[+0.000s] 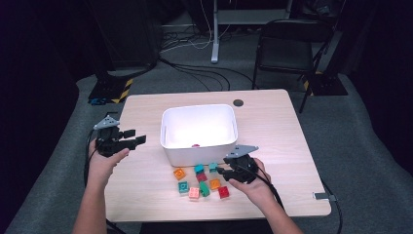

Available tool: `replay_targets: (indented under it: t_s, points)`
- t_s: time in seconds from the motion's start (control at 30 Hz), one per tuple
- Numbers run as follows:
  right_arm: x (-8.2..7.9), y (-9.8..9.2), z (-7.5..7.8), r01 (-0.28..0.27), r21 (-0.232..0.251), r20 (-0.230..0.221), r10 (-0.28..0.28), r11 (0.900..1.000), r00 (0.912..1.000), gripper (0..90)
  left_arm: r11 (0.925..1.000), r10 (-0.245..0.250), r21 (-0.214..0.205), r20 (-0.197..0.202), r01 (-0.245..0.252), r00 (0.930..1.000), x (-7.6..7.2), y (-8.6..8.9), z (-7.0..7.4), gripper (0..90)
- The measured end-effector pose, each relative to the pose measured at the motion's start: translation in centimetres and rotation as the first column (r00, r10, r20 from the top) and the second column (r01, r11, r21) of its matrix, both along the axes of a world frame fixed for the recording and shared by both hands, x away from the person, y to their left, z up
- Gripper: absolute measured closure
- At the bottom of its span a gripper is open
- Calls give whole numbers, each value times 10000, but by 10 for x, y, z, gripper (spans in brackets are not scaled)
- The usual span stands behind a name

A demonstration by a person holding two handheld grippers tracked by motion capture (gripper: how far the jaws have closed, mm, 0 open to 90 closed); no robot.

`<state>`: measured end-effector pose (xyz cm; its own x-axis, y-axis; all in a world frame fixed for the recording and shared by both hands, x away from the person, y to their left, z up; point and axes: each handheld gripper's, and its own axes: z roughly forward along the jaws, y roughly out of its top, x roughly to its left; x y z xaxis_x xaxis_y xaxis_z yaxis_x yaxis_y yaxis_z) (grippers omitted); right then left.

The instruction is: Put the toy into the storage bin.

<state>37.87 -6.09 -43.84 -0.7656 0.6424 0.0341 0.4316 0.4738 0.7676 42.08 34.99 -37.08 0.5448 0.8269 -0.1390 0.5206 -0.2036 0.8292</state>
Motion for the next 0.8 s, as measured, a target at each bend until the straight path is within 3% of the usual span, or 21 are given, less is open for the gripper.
replay_targets:
  t_s: [0.23,0.6,0.8]
  points:
    - [-11,0,-16,-110,-130,142,112,9999,9998,531,10000,-25,59,-47,26,10000,0,-2,-1,408]
    - [-23,4,-41,-196,-432,-306,183,9989,9994,490,10000,-12,80,-55,12,10000,1,-2,-1,408]
    - [-25,10,-52,-313,-936,-523,264,9951,9983,442,10000,-36,90,-82,37,10000,3,-3,-2,408]
